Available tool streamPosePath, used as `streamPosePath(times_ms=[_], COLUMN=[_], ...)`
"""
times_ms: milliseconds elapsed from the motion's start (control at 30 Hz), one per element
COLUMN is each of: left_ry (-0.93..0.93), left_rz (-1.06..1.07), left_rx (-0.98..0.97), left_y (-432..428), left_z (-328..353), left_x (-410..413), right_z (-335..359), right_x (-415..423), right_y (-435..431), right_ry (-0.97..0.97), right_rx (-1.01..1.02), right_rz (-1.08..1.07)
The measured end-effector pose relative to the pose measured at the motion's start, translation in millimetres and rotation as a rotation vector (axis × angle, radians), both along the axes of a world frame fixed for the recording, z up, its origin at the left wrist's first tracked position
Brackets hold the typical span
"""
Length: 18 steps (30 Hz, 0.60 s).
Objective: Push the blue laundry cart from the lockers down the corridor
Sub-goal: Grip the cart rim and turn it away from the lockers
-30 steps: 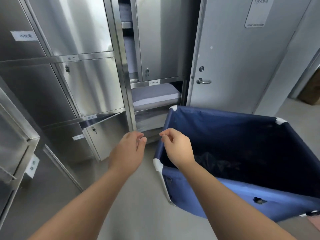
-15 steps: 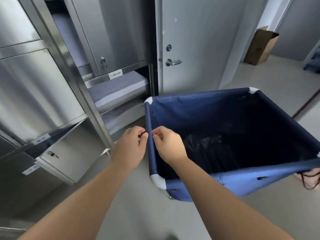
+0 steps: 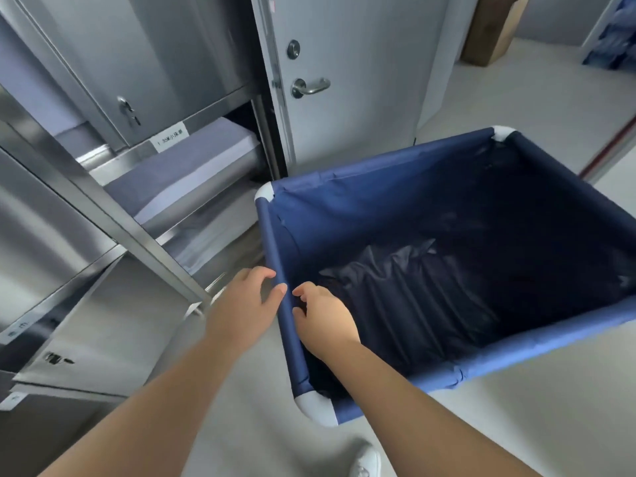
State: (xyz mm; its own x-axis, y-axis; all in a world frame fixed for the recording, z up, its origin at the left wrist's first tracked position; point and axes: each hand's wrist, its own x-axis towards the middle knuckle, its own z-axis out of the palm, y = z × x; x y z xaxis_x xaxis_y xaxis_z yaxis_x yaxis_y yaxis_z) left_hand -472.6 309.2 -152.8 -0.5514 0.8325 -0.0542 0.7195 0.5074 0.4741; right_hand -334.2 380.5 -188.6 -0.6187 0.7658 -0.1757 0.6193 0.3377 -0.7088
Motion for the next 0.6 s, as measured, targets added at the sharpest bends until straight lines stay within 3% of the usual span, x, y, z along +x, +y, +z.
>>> streamPosePath(times_ms=[167, 333, 600], left_ry=[-0.037, -0.039, -0.028], left_rz=[-0.113, -0.245, -0.555], left_rx=[-0.066, -0.160, -0.241], left_y=[26, 41, 53], left_z=[-37, -72, -101], left_x=[-17, -46, -85], right_z=[-41, -91, -98], right_x=[-19, -47, -55], right_y=[-8, -33, -36], right_ry=[-0.178, -0.516, -0.617], right_rx=[-0.016, -0.239, -0.167], right_rz=[0.002, -0.056, -0.300])
